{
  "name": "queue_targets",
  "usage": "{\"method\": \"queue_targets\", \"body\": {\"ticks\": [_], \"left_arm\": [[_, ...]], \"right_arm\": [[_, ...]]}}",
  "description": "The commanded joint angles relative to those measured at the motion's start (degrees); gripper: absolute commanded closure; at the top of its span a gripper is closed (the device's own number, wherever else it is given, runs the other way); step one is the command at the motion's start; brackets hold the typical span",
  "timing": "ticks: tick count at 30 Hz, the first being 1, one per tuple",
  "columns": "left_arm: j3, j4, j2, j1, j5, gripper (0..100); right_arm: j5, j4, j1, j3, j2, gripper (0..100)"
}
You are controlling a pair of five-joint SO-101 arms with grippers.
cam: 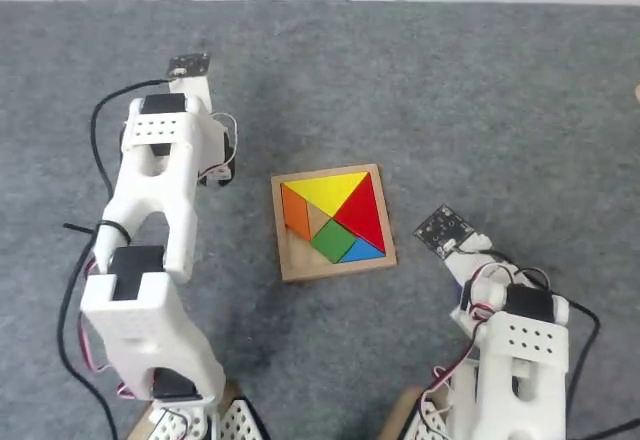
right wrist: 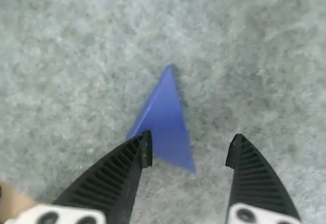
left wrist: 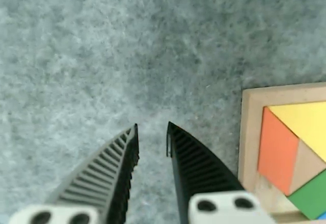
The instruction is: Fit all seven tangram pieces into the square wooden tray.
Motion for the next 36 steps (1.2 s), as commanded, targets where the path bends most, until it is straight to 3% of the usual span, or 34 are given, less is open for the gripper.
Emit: {"method": "queue_targets", "body": {"ticks": [1,9,16,21,27,36], "left_arm": [[-0.3,0.6,-3.9,-0.3,-1.0,91],[-0.5,0.3,-3.9,-0.2,-0.7,91],[-0.6,0.4,-3.9,-0.2,-1.0,91],[-0.6,0.3,-3.9,-0.2,-1.0,91],[-0.6,-0.5,-3.9,-0.2,-1.0,91],[-1.0,-0.6,-5.6,-0.3,-0.8,91]], "right_arm": [[3.0,0.2,-0.6,-0.4,2.2,74.6],[8.1,-2.2,-2.6,-0.8,13.0,74.6],[5.0,-6.5,-3.6,-8.2,26.5,74.9],[4.6,-7.3,-3.7,-17.1,37.9,86.8],[-3.5,-7.3,-3.7,-28.1,46.6,89.8],[-17.8,-7.3,-4.1,-39.4,46.9,90.8]]}}
